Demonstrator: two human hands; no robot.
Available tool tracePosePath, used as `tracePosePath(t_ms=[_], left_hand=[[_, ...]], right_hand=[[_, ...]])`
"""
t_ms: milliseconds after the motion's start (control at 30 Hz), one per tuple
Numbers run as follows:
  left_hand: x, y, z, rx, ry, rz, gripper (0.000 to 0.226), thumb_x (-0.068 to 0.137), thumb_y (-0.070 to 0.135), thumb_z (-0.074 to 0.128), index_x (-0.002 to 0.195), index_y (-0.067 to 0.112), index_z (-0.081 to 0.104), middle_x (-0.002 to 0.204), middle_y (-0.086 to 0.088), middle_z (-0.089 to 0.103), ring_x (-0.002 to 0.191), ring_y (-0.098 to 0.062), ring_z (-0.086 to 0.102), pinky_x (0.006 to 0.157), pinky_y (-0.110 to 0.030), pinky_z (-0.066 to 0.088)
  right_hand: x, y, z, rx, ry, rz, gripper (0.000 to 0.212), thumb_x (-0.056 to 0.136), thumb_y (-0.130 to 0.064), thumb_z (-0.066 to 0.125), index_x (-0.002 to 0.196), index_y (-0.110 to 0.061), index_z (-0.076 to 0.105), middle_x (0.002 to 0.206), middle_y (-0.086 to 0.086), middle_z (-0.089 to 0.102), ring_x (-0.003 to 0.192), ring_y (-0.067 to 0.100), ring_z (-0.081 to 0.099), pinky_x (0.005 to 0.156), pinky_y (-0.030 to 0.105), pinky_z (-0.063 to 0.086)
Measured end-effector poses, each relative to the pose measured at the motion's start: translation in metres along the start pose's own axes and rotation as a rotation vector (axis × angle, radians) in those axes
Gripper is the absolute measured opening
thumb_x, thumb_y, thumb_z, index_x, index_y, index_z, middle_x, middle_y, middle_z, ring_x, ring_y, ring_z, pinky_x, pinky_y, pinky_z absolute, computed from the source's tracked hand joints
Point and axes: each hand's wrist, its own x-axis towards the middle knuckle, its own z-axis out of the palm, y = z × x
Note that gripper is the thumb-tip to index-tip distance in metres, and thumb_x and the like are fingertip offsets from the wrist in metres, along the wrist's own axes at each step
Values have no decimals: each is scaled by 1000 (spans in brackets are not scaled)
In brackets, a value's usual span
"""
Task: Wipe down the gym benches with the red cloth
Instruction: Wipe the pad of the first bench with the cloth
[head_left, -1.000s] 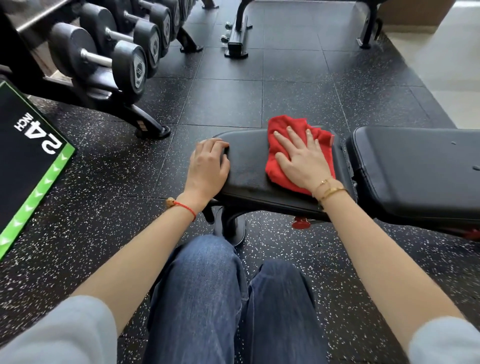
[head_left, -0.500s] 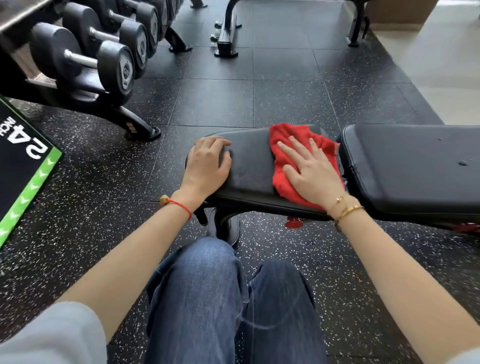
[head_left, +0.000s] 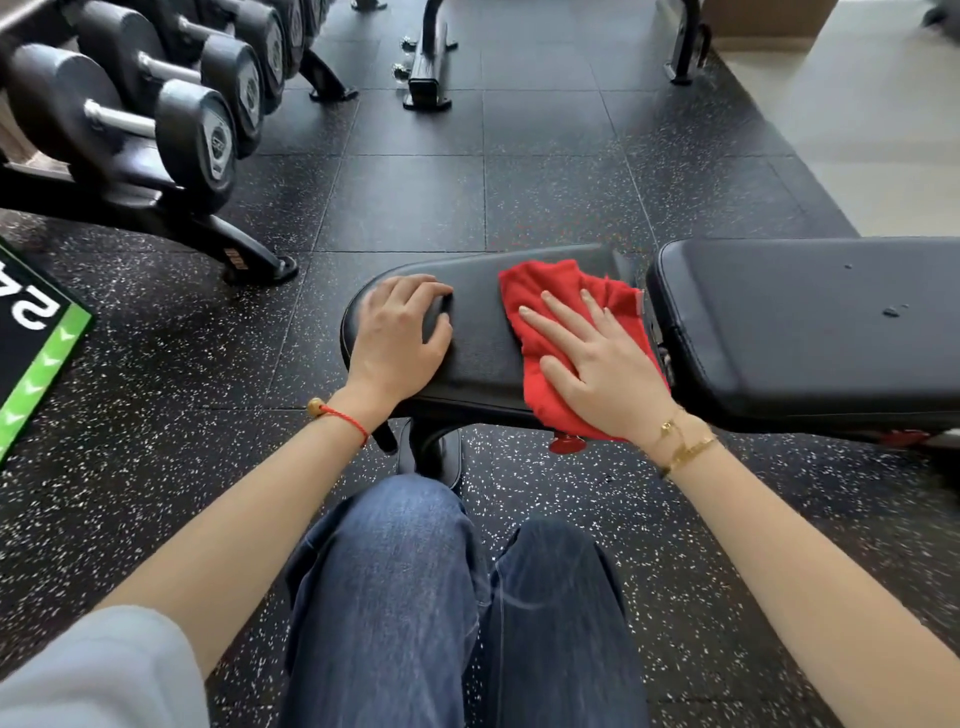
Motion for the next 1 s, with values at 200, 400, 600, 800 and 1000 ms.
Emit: tracePosePath(t_ms=[200,400,600,800,1000], left_hand=[[-1,1,0,10,8,-1,32,90,28,55,120,20,63,127,2,60,124,-21,49,110,-43,32],[0,3,2,1,18,-34,31,88,26,54,117,21,63,125,3,61,122,-20,50,110,-42,33],[-3,0,-7,-117,55,-86,30,88,14,53,117,12,63,124,-3,63,119,-25,52,108,-41,36],[-9,-22,-30,-127,31,-145,31,91,11,51,121,12,61,126,-5,60,123,-25,49,108,-45,37],[-13,-28,-40,-144,52,-151,34,92,7,49,125,8,59,130,-8,59,125,-27,48,110,-42,36]], right_hand=[[42,48,-3,-63,-62,195,55,99,-32,33,152,-33,19,162,-5,12,151,26,2,121,45,0],[85,-1,7,-38,-60,165,55,98,-36,36,152,-35,20,162,-3,11,149,36,1,122,46,1],[49,-15,9,21,-56,-29,55,98,-34,41,150,-37,24,161,-8,17,150,29,4,122,43,4],[92,-22,15,2,-62,121,55,99,-34,35,152,-35,20,162,-5,11,150,32,-2,122,44,-2],[118,-84,33,-20,-145,-56,56,98,-38,32,152,-35,16,162,-3,10,149,33,-3,122,46,-3]])
